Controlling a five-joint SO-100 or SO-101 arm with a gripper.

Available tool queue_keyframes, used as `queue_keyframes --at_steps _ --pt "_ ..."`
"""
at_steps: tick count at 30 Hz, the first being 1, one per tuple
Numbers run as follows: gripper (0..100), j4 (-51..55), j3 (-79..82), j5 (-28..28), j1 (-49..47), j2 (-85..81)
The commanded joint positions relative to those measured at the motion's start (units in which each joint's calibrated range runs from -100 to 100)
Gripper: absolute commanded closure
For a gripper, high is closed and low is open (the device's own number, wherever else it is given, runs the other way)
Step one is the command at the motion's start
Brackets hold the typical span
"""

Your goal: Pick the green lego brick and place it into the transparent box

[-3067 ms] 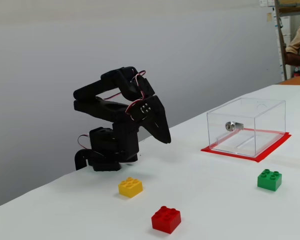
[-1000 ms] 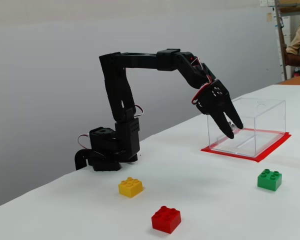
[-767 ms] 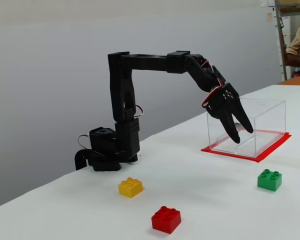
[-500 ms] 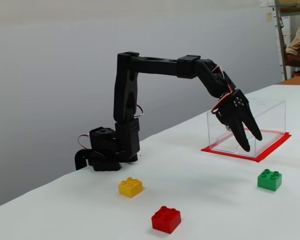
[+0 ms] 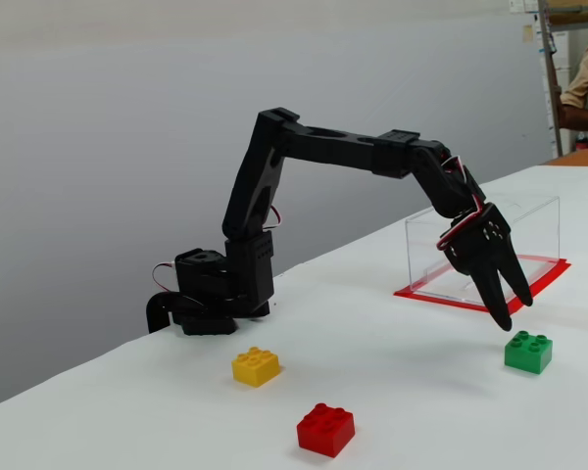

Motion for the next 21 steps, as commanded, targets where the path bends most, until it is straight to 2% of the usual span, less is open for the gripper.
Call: queue_keyframes --at_steps 1,21 --pt "61 -2.76 -2.88 0.34 0.43 0.52" --pt "61 -7.81 -2.88 0.39 1.54 7.22"
